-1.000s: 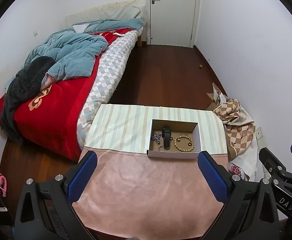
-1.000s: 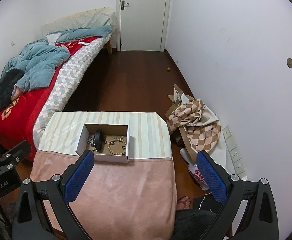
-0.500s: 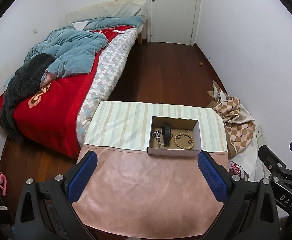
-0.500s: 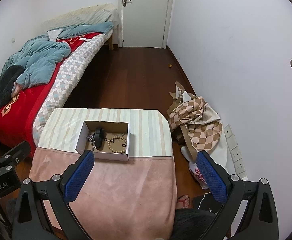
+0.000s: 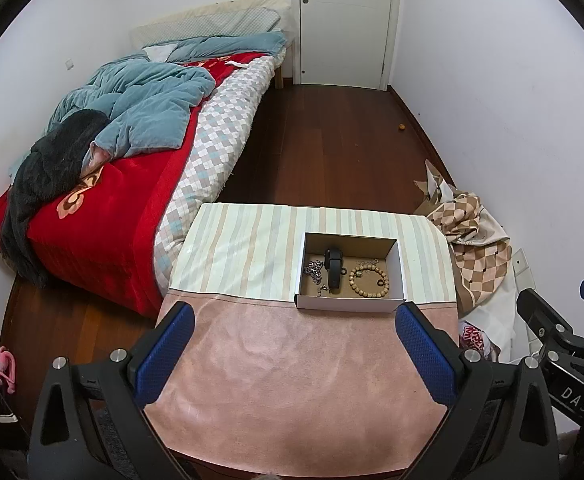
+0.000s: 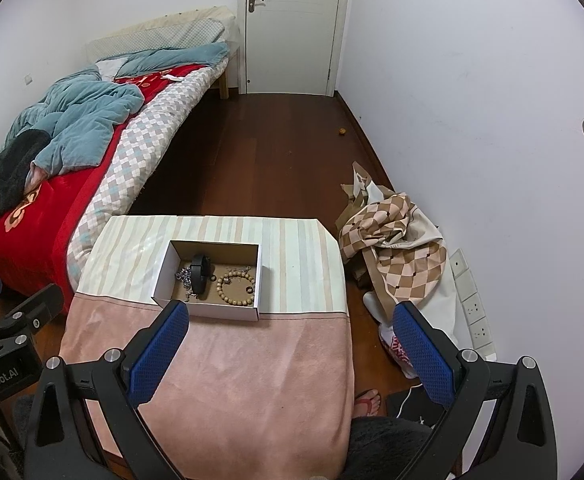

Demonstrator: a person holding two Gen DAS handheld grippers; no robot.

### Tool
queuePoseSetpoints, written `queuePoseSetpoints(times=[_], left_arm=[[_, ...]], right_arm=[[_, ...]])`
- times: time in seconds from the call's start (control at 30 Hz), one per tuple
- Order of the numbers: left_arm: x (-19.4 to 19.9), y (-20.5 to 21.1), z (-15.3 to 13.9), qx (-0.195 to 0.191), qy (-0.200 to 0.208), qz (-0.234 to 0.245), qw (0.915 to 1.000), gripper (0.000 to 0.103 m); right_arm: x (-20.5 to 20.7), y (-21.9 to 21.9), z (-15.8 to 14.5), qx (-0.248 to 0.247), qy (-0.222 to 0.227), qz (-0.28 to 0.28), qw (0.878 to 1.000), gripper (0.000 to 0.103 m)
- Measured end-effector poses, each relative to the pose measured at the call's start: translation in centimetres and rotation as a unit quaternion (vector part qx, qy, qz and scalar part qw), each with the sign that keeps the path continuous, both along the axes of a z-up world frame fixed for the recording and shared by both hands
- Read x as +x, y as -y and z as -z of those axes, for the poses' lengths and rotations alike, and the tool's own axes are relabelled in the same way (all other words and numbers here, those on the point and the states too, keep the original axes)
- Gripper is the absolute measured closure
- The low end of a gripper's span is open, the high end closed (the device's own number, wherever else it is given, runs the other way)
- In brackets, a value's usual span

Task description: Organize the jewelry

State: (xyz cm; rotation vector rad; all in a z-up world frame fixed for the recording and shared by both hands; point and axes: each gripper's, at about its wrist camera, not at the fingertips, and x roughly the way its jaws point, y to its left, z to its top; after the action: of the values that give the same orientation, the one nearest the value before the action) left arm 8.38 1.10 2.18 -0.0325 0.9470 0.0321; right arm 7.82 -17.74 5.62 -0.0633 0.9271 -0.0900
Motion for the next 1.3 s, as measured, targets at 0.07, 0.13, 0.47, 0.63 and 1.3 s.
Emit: queuePoseSetpoints(times=[0.07, 0.13, 0.47, 0.63, 1.3], left_arm=[[-0.07, 0.06, -0.02, 0.001, 0.000, 0.001, 1.0000, 0.000], [-0.08, 0.08, -0.03, 0.000, 0.001, 0.002, 1.0000, 0.000], [-0.19, 0.12, -0.06, 0.000, 0.000, 0.004, 1.0000, 0.000], [-0.27, 0.00, -0.03, 0.001, -0.002, 0.005, 1.0000, 0.000], [-0.27, -0.10, 0.36, 0.001, -0.006, 0.008, 1.0000, 0.000]], right_arm=[[-0.02, -0.05, 0.00, -0.001, 0.000, -0.001, 1.000, 0.000], [-0.09, -0.10, -0.01, -0.001, 0.000, -0.001, 1.000, 0.000], [-0.13, -0.15, 0.03, -0.001, -0.001, -0.001, 1.000, 0.000], [-0.23, -0.23, 0.06, -0.003, -0.002, -0.002, 1.000, 0.000], [-0.16, -0.16, 0.23, 0.000, -0.005, -0.003, 1.000, 0.000]])
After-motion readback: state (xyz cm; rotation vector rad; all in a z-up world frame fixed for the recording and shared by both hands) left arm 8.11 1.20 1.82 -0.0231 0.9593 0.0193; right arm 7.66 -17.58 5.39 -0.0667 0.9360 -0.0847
